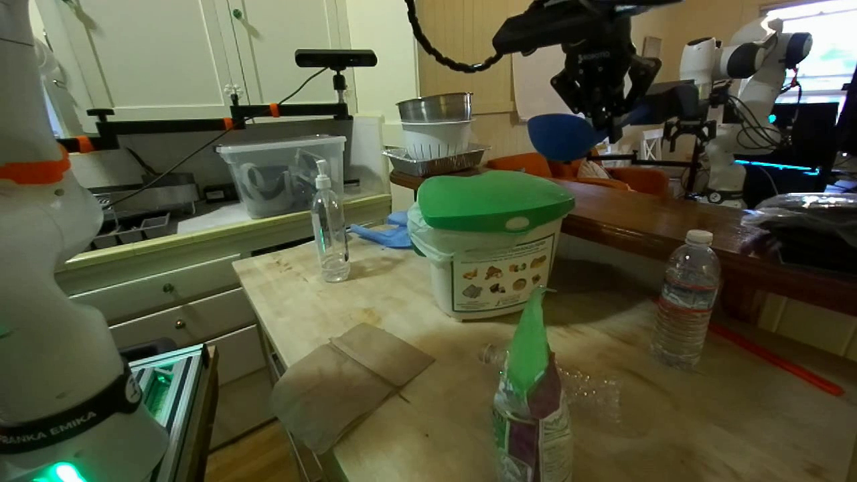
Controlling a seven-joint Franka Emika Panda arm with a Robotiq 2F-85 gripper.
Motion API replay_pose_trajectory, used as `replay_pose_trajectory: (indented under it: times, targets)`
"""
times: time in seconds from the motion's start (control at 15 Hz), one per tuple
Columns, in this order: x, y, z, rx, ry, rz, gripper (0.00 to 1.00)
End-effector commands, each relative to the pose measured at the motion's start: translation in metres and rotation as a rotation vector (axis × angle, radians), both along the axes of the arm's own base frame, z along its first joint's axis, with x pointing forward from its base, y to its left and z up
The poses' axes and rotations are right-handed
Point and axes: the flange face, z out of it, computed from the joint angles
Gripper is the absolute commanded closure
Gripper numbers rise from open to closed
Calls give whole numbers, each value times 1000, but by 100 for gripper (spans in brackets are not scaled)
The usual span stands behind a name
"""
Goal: Put the blue spoon on the brown counter
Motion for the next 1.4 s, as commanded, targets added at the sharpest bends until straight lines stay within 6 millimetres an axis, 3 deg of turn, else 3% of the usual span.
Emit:
replay_pose_trajectory:
  times: [0.0, 0.2, 0.6, 0.93, 1.13, 1.2, 1.33]
  targets:
    - [41, -14, -26, 22, -43, 1, 96]
    - [72, -13, -43, 41, -31, 16, 96]
    - [123, 11, -69, -5, 53, 53, 96]
    - [143, 19, -84, -66, 137, 12, 96]
    - [154, 20, -85, -27, 81, 50, 96]
    - [144, 22, -89, -49, 111, 46, 83]
    - [150, 24, -91, -43, 96, 51, 83]
